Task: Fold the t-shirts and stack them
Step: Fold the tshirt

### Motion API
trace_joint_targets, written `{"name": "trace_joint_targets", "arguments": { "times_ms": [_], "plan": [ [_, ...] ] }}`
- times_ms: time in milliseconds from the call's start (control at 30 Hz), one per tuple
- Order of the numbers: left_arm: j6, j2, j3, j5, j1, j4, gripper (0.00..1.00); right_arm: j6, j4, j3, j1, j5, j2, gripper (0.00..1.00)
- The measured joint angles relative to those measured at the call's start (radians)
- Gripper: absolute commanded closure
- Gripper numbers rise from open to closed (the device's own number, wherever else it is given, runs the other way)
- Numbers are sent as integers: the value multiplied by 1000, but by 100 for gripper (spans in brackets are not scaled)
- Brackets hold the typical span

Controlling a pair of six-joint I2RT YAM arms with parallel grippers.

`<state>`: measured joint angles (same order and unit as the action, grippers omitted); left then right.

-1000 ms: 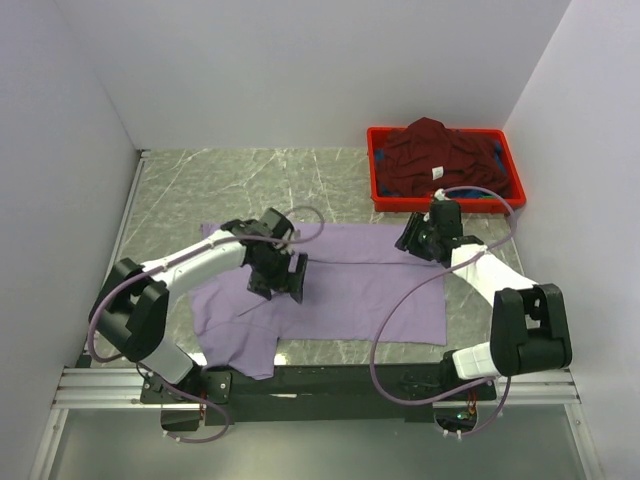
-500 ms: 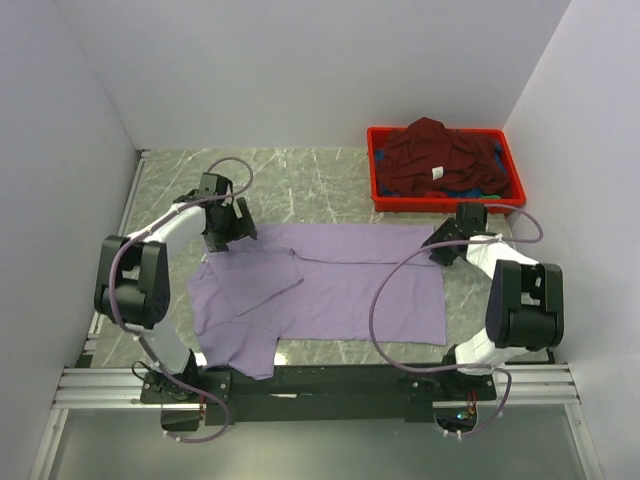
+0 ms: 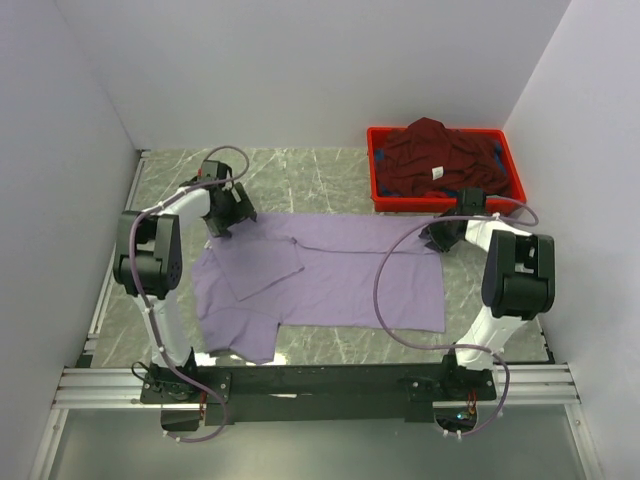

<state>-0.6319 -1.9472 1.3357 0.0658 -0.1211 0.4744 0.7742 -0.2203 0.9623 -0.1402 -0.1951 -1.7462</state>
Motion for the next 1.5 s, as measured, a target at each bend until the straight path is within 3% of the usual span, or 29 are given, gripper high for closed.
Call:
{"name": "trace_joint_targets", "arguments": {
  "times_ms": [233,467,567,700,867,1100,1500],
  "plan": [
    [-9,-79,114,8,0,-11,8,-4,-10,114,-21,6,-85,56],
    [-12,13,19,-19,4,-14,8,-50,-47,106,-11,27,-41,55],
    [-13,167,-109,-61,20,6,12,-77,-75,58,16,58,62,55],
    [-20,409,-286,-124,65,49,29,-115,-110,-11,97,96,208,55],
    [-42,574,-425,-192,105,116,43,-154,-143,-93,205,125,322,55],
    [-89,612,-525,-211,106,223,51,-186,-161,-148,230,127,374,55],
    [-166,649,-564,-243,106,329,59,-215,-135,-230,230,87,449,55]
  ]
}}
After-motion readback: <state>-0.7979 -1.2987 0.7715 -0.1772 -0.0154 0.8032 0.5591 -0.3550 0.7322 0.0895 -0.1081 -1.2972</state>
